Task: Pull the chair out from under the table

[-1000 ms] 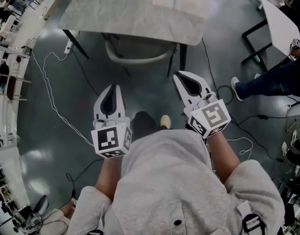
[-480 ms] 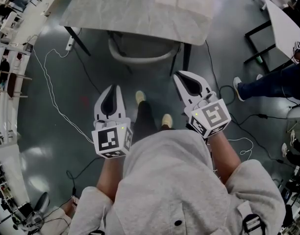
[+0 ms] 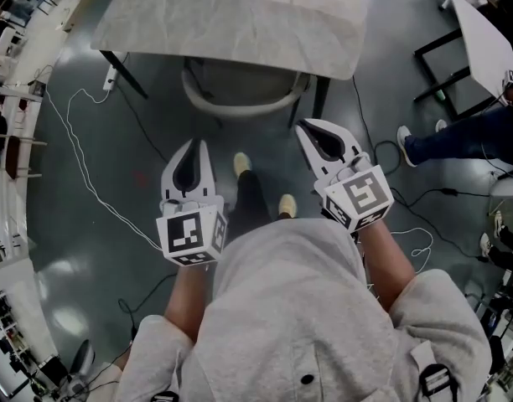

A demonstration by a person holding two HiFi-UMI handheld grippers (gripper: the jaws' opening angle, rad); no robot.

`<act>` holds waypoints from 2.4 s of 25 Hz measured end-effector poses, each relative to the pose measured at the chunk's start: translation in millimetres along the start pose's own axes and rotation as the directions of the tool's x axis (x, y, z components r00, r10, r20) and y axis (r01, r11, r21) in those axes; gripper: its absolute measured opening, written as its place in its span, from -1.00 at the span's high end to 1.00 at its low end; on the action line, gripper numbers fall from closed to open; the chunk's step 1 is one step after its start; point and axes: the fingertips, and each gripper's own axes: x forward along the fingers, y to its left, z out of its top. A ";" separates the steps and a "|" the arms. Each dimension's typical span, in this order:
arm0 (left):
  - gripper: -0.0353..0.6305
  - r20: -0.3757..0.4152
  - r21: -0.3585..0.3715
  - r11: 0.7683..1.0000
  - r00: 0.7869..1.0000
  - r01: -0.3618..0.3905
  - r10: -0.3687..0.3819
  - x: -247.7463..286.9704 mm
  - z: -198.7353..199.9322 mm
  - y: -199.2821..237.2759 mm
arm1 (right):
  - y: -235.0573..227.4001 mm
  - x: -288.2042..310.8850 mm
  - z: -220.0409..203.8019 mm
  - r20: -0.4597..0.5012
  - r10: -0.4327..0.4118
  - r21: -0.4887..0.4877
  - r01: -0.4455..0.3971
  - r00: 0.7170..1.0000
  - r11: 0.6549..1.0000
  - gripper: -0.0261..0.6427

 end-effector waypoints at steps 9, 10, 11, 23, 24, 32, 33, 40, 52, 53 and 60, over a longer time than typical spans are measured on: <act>0.82 -0.044 -0.036 0.998 0.998 0.043 -0.045 57.4 -2.6 33.6 | -26.1 55.0 -6.6 -0.073 -0.047 -0.015 0.046 0.996 0.999 0.84; 0.82 -0.049 -0.037 0.998 0.998 0.049 -0.050 65.1 -3.5 38.6 | -29.0 63.3 -6.6 -0.079 -0.048 -0.016 0.047 0.996 0.999 0.84; 0.82 -0.055 -0.039 0.998 0.997 0.054 -0.056 72.6 -5.4 43.5 | -31.3 71.3 -6.8 -0.085 -0.048 -0.016 0.046 0.995 0.999 0.84; 0.82 -0.139 -0.022 0.987 0.977 0.158 -0.160 153.0 -19.5 67.7 | -61.0 135.5 -18.1 -0.182 -0.094 -0.045 0.087 0.979 0.995 0.84; 0.82 -0.147 -0.022 0.986 0.975 0.166 -0.167 158.9 -21.3 68.6 | -64.5 139.4 -18.6 -0.186 -0.100 -0.042 0.093 0.978 0.995 0.84; 0.82 -0.221 -0.013 0.972 0.947 0.235 -0.232 194.2 -40.3 75.8 | -82.8 161.3 -22.5 -0.221 -0.116 -0.031 0.112 0.968 0.993 0.83; 0.82 -0.237 -0.012 0.969 0.941 0.248 -0.244 197.0 -44.2 76.6 | -82.2 163.8 -24.8 -0.233 -0.104 -0.027 0.101 0.967 0.995 0.83; 0.82 -0.387 -0.010 0.888 0.817 0.460 -0.428 213.2 -86.6 62.9 | -69.2 177.0 -60.1 -0.395 0.033 -0.056 -0.060 0.918 0.997 0.55; -0.03 -0.694 -0.018 0.374 0.258 0.927 -0.673 193.4 -197.3 36.4 | -30.4 185.5 -195.4 -0.771 0.152 -0.180 -0.441 0.618 0.879 0.29; -0.05 -0.723 0.004 0.330 0.230 0.944 -0.651 192.1 -207.0 37.7 | -25.8 185.4 -205.0 -0.788 0.165 -0.172 -0.469 0.593 0.866 0.29; -0.08 -0.838 -0.008 0.155 0.078 0.988 -0.539 196.9 -259.5 30.9 | -21.3 179.7 -243.7 -0.893 0.184 -0.126 -0.621 0.410 0.773 0.28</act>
